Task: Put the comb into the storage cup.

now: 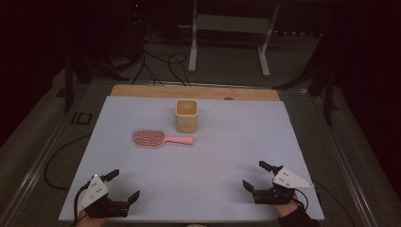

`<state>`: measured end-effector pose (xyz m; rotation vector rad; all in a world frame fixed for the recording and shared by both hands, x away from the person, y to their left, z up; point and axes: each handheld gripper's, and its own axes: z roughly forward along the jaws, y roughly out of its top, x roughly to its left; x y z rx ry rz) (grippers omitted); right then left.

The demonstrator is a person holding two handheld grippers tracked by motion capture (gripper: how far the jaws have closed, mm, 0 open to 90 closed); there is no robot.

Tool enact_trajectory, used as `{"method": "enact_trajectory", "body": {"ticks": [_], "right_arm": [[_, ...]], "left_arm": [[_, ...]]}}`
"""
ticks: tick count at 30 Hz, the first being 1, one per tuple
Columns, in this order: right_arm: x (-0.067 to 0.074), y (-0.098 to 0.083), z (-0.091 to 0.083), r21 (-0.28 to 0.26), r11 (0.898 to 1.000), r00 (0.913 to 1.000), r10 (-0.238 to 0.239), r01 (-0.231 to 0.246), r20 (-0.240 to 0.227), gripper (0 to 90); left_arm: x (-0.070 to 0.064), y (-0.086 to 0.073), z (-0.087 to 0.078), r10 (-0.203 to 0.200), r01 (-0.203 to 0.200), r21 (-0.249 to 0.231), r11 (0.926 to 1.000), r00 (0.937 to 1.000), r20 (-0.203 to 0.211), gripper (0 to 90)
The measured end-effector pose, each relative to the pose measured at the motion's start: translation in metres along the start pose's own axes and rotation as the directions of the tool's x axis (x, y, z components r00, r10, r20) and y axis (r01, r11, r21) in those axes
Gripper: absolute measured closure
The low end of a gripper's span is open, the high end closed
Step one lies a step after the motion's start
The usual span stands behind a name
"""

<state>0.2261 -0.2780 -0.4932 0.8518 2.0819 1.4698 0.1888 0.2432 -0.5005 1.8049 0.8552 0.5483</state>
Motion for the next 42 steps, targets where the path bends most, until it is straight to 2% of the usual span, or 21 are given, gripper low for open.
{"method": "enact_trajectory", "body": {"ticks": [3, 6, 9, 16, 22, 23, 27, 33, 38, 42], "right_arm": [[0.001, 0.000, 0.000, -0.005, 1.000, 1.0000, 0.008, -0.008, 0.001, 7.9], [0.001, 0.000, 0.000, 0.002, 1.000, 1.0000, -0.003, 0.003, 0.005, 7.9], [0.001, -0.001, 0.001, 0.006, 1.000, 0.9999, 0.011, -0.011, 0.005, 7.9], [0.002, -0.001, 0.003, 0.011, 1.000, 1.0000, 0.003, -0.003, 0.000, 7.9], [0.006, 0.002, -0.001, -0.005, 1.000, 0.9999, -0.007, 0.007, 0.008, 7.9], [0.007, 0.003, -0.002, -0.012, 1.000, 0.9999, -0.014, 0.014, 0.009, 7.9], [0.006, 0.003, -0.002, -0.018, 1.000, 1.0000, 0.004, -0.004, 0.001, 8.0], [0.006, 0.004, -0.002, -0.021, 1.000, 1.0000, 0.009, -0.009, 0.001, 8.0], [0.006, 0.005, -0.001, -0.016, 1.000, 1.0000, 0.006, -0.006, -0.006, 8.0], [0.007, 0.006, -0.001, -0.032, 0.999, 1.0000, -0.003, 0.003, -0.008, 8.0]], "left_arm": [[0.000, 0.000, 0.000, 0.000, 0.000, -0.001, 1.0000, 1.0000, 0.002, 0.1], [0.000, 0.000, 0.001, 0.000, 0.000, 0.000, 1.0000, 1.0000, 0.005, 0.1], [0.000, 0.002, 0.003, 0.010, -0.010, 0.000, 1.0000, 0.9999, 0.010, 0.1], [-0.001, 0.001, 0.002, 0.009, -0.009, 0.001, 1.0000, 0.9998, 0.018, 0.1], [-0.003, 0.003, 0.003, 0.017, -0.018, 0.009, 0.9998, 0.9989, 0.045, 0.1], [-0.004, 0.004, 0.004, 0.020, -0.021, 0.015, 0.9997, 0.9980, 0.059, 0.1], [-0.006, 0.006, 0.006, 0.033, -0.034, 0.009, 0.9994, 0.9968, 0.072, 0.1], [-0.007, 0.007, 0.008, 0.020, -0.021, 0.009, 0.9997, 0.9956, 0.092, 0.1], [-0.009, 0.016, 0.006, 0.035, -0.035, -0.002, 0.9994, 0.9926, 0.116, 0.1], [-0.007, 0.020, 0.008, 0.029, -0.030, 0.006, 0.9995, 0.9909, 0.131, 0.1]]}}
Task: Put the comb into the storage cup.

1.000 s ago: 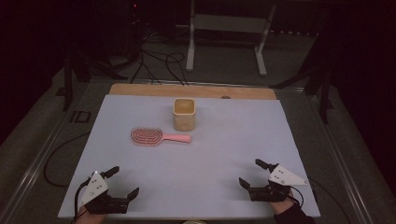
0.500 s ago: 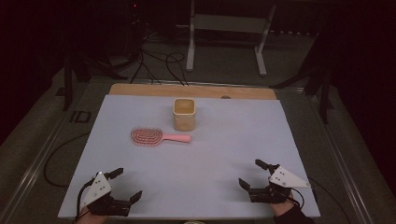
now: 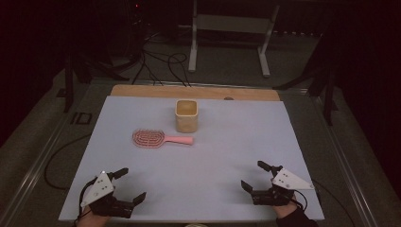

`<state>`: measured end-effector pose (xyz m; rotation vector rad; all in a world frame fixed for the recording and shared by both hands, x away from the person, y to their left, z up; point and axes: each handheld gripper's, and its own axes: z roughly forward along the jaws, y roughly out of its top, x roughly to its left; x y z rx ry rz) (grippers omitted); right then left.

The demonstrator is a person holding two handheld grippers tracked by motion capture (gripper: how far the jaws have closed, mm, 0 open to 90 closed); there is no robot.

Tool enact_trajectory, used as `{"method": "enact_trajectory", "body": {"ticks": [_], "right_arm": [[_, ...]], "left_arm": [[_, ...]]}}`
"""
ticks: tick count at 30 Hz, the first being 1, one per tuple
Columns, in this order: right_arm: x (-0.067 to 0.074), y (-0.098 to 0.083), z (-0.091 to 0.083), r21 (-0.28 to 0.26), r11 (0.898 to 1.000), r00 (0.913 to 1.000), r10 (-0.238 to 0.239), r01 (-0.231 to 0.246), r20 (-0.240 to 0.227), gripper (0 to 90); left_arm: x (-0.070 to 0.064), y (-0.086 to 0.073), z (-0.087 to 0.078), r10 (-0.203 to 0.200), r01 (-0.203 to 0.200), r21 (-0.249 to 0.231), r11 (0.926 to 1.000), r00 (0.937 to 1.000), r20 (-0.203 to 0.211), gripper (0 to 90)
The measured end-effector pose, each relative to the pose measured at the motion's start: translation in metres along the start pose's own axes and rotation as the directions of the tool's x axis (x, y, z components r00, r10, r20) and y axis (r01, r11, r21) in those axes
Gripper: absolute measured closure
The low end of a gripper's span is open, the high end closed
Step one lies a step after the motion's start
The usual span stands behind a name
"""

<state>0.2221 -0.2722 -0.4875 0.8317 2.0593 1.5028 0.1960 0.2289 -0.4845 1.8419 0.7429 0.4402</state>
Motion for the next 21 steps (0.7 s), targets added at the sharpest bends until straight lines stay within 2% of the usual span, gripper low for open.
{"method": "enact_trajectory", "body": {"ticks": [6, 7, 9, 12, 15, 17, 18, 21], "right_arm": [[0.000, 0.001, -0.001, -0.007, 1.000, 1.0000, 0.000, 0.000, 0.004, 8.0], [0.001, 0.001, -0.001, -0.011, 1.000, 1.0000, 0.000, 0.000, 0.004, 8.0], [0.001, 0.001, -0.001, -0.011, 1.000, 1.0000, 0.003, -0.003, 0.002, 8.0], [0.000, 0.001, -0.002, -0.011, 1.000, 0.9999, 0.010, -0.010, 0.004, 8.0], [0.000, 0.001, -0.002, -0.015, 1.000, 0.9999, 0.012, -0.011, 0.006, 8.0], [0.000, 0.001, -0.002, -0.017, 1.000, 0.9999, 0.015, -0.015, 0.004, 8.0], [0.000, 0.002, -0.003, -0.017, 1.000, 0.9999, 0.009, -0.009, 0.006, 8.0], [0.000, 0.002, -0.003, -0.019, 1.000, 0.9999, 0.012, -0.012, 0.008, 8.0]], "left_arm": [[-0.002, 0.014, -0.002, 0.037, -0.037, 0.004, 0.9993, 0.9992, 0.012, 0.1], [-0.001, 0.020, -0.003, 0.044, -0.044, 0.000, 0.9990, 0.9989, 0.019, 0.1], [-0.002, 0.023, -0.003, 0.045, -0.045, 0.000, 0.9990, 0.9987, 0.023, 0.1], [-0.001, 0.035, -0.003, 0.038, -0.038, -0.009, 0.9992, 0.9977, 0.056, 0.1], [-0.001, 0.043, 0.000, 0.043, -0.042, -0.012, 0.9990, 0.9973, 0.059, 0.1], [-0.001, 0.043, 0.000, 0.043, -0.042, -0.012, 0.9990, 0.9973, 0.059, 0.1], [0.000, 0.052, 0.002, 0.055, -0.054, -0.017, 0.9984, 0.9964, 0.065, 0.1], [0.000, 0.060, 0.005, 0.061, -0.060, -0.019, 0.9980, 0.9958, 0.068, 0.1]]}}
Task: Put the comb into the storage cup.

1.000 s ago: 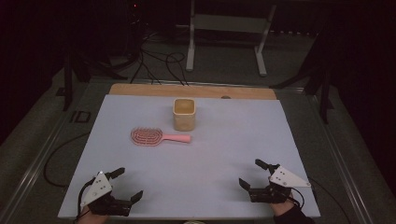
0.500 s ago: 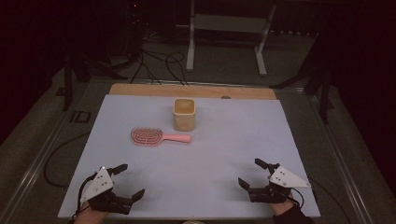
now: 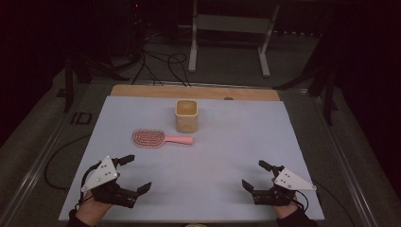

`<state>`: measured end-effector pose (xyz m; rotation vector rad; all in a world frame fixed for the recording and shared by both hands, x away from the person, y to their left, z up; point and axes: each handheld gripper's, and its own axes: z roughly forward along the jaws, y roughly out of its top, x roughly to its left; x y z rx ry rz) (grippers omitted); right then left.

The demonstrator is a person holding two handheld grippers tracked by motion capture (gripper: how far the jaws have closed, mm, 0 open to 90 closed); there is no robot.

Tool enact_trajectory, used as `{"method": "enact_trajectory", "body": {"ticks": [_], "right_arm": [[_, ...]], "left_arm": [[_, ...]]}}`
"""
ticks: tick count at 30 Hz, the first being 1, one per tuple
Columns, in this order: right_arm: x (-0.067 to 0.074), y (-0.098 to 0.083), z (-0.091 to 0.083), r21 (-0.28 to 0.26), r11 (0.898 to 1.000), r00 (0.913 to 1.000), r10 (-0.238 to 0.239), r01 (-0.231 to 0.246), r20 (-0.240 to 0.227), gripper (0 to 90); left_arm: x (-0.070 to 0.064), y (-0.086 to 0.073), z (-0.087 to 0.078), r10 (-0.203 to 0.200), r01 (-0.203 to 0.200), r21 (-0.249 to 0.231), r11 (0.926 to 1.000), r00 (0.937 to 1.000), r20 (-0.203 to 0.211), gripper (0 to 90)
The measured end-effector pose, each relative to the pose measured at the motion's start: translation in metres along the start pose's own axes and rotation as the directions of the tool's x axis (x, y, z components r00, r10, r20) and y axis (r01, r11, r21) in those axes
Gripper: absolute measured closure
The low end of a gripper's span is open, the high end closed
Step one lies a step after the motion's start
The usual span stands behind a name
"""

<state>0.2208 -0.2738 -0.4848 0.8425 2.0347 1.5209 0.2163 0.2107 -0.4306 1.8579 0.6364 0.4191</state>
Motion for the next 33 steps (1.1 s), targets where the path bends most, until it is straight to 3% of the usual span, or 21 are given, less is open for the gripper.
{"method": "enact_trajectory", "body": {"ticks": [17, 22, 28, 33], "right_arm": [[0.000, 0.000, -0.001, -0.006, 1.000, 0.9999, 0.016, -0.016, -0.005, 8.0], [0.000, 0.001, -0.001, -0.006, 1.000, 0.9999, 0.012, -0.012, -0.005, 8.1], [-0.001, 0.001, -0.001, -0.008, 1.000, 0.9999, 0.016, -0.016, -0.007, 8.1], [0.000, 0.000, -0.001, -0.007, 1.000, 0.9998, 0.016, -0.016, -0.008, 8.1]], "left_arm": [[0.011, 0.029, 0.022, -0.021, 0.020, 0.024, 0.9995, 0.9996, 0.018, 0.2], [0.013, 0.036, 0.029, -0.018, 0.017, 0.044, 0.9989, 0.9998, 0.010, 0.2], [0.019, 0.045, 0.043, -0.057, 0.056, 0.074, 0.9957, 0.9983, 0.012, 0.2], [0.021, 0.051, 0.054, -0.053, 0.051, 0.097, 0.9940, 0.9984, 0.019, 0.2]]}}
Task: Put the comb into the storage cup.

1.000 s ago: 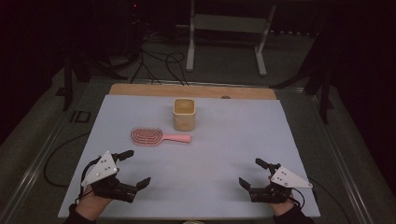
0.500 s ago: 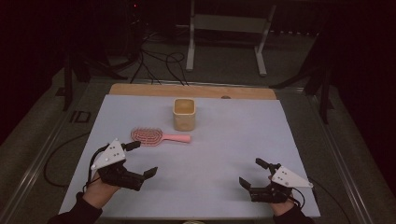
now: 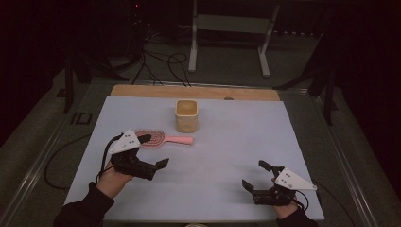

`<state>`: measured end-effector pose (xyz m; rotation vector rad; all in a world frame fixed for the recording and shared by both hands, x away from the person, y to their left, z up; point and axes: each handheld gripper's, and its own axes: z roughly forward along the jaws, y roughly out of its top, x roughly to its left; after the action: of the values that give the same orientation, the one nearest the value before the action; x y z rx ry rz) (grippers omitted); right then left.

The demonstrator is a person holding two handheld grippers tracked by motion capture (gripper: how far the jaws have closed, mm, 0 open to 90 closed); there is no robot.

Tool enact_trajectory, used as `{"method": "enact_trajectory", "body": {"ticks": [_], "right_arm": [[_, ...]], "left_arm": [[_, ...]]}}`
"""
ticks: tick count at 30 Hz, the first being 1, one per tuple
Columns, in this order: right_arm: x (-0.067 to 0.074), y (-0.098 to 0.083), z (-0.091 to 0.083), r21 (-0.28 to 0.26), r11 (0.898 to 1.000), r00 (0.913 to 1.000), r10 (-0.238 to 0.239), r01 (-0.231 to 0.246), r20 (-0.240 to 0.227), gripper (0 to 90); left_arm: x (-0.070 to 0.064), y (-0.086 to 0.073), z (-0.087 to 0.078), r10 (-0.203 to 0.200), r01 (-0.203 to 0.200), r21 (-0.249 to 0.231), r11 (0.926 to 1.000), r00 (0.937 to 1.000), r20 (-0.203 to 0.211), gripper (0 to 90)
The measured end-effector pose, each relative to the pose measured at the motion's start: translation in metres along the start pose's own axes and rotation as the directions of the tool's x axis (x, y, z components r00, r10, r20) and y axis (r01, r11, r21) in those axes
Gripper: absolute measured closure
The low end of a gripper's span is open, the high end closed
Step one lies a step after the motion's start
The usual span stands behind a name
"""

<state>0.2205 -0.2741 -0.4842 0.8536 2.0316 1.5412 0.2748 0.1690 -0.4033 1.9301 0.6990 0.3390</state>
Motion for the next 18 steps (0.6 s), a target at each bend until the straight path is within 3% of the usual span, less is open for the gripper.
{"method": "enact_trajectory", "body": {"ticks": [5, 11, 18], "right_arm": [[0.000, 0.000, 0.000, 0.000, 1.000, 1.0000, -0.001, 0.001, 0.001, 8.1], [0.000, 0.000, 0.000, -0.002, 1.000, 1.0000, 0.000, 0.000, 0.000, 8.1], [-0.002, -0.001, 0.000, -0.001, 1.000, 1.0000, 0.005, -0.005, -0.004, 8.2]], "left_arm": [[0.003, 0.009, 0.012, 0.009, -0.009, 0.025, 0.9997, 0.9999, -0.008, 0.2], [0.010, 0.018, 0.025, -0.008, 0.009, 0.025, 0.9996, 0.9992, -0.038, 0.3], [0.018, 0.022, 0.041, -0.032, 0.034, 0.054, 0.9979, 0.9986, -0.042, 5.8]]}}
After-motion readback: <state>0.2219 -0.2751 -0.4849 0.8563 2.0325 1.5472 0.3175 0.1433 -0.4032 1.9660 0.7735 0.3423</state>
